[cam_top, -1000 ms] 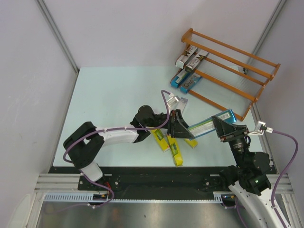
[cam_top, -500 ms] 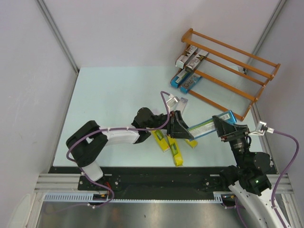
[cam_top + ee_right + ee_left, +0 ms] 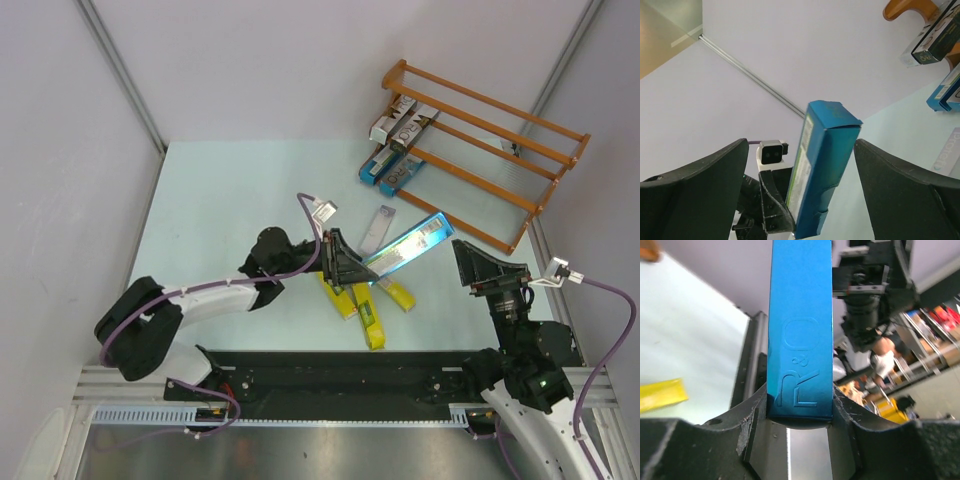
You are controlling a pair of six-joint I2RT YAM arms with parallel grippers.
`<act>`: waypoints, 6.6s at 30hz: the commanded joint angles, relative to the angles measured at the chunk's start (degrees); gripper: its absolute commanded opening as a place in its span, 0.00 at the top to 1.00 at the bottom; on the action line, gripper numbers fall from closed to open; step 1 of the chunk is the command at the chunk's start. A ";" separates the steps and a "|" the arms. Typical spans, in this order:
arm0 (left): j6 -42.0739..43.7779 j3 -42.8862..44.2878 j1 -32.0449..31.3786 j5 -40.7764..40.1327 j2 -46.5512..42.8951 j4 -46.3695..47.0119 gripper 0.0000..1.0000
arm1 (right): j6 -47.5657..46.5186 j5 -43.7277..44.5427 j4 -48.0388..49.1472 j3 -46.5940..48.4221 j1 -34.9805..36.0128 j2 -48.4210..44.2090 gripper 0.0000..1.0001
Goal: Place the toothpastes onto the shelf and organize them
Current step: Pick up the toothpaste from the center of the board, then place the toothpaste on the shelf.
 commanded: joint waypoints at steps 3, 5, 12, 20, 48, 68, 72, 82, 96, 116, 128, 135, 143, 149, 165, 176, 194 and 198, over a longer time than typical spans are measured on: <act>4.85 -5.26 2.07 -7.08 -4.10 -6.04 0.73 | -0.82 1.76 0.21 2.19 -0.09 -0.20 0.07; 5.82 -6.23 2.25 -8.49 -4.01 -8.67 0.73 | -0.99 1.85 0.12 2.27 -0.09 -0.20 0.07; 5.82 -7.74 3.04 -11.05 -1.12 -11.24 0.74 | -1.35 2.29 -0.23 2.19 -0.09 -0.28 0.07; 5.65 -4.40 3.22 -9.82 3.89 -12.29 0.74 | -1.87 2.73 -0.32 2.45 -0.09 -0.28 0.06; 0.99 25.38 4.71 -8.94 31.31 -19.23 0.76 | -5.39 6.24 -7.43 6.23 0.00 -0.55 0.00; -8.32 45.61 5.59 -12.54 45.90 -22.84 0.75 | -5.83 7.56 -10.07 7.72 0.18 -0.46 0.00; -9.64 51.05 5.68 -13.42 48.98 -24.15 0.75 | -6.27 7.74 -10.42 8.07 0.18 -0.55 0.00; -13.42 58.97 5.77 -16.84 54.43 -26.09 0.75 | -6.88 8.88 -11.13 8.34 0.18 -0.46 0.00; -18.17 66.71 6.12 -20.27 61.02 -27.49 0.75 | -8.03 10.02 -11.39 8.34 0.27 -0.46 0.00; -22.65 76.38 7.52 -23.53 68.50 -32.77 0.67 | -8.64 10.82 -11.74 8.34 0.53 -0.46 0.00; -22.13 76.91 8.93 -25.90 67.97 -35.41 0.48 | -8.47 10.99 -11.92 8.34 0.62 -0.46 0.00; -21.60 80.42 8.93 -25.02 69.64 -37.17 0.39 | -8.46 10.99 -12.09 8.43 0.70 -0.46 0.00; -17.83 76.38 8.84 -22.74 67.89 -37.08 0.13 | -8.20 11.17 -12.09 8.34 0.70 -0.46 0.01; -17.11 72.95 8.40 -19.66 66.48 -35.15 0.09 | -8.03 11.34 -12.18 8.34 0.70 -0.46 0.00; -8.59 70.58 7.96 -19.66 61.91 -47.01 0.05 | -7.41 10.99 -12.18 8.34 0.70 -0.46 0.00; -3.41 73.12 7.88 -21.23 62.35 -54.64 0.05 | -6.80 10.64 -12.09 8.34 0.88 -0.55 0.00; -18.96 80.31 6.91 -17.98 67.26 -43.31 0.13 | -6.88 11.17 -12.27 8.34 0.79 -0.46 0.00; -16.43 88.05 6.38 -20.35 69.46 -51.64 0.09 | -6.88 11.34 -12.27 8.34 0.79 -0.37 0.00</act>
